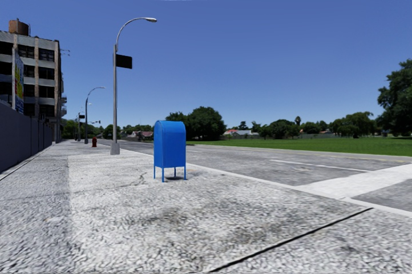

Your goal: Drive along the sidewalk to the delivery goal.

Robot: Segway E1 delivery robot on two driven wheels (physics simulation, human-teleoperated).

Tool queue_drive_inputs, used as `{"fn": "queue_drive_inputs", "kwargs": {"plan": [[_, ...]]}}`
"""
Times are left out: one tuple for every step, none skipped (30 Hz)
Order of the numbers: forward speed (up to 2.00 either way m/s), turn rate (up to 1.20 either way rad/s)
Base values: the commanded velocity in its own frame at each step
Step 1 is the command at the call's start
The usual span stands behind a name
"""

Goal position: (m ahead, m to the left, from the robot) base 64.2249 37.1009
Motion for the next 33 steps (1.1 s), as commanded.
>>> {"fn": "queue_drive_inputs", "kwargs": {"plan": [[1.59,0.61],[1.59,0.61],[1.59,0.61],[1.59,0.61],[1.59,0.61],[1.59,0.61],[1.59,0.61],[1.59,0.61],[1.59,0.61],[1.59,0.61],[1.59,0.61],[1.59,0.61],[1.65,0.61],[2.0,0.61],[2.0,0.61],[2.0,0.61],[2.0,0.61],[2.0,0.61],[2.0,0.61],[2.0,0.61],[2.0,0.61],[2.0,0.61],[2.0,0.61],[2.0,0.61],[2.0,0.61],[2.0,0.61],[2.0,0.54],[2.0,0.48],[2.0,0.48],[2.0,0.46],[2.0,0.46],[2.0,0.46],[2.0,0.46]]}}
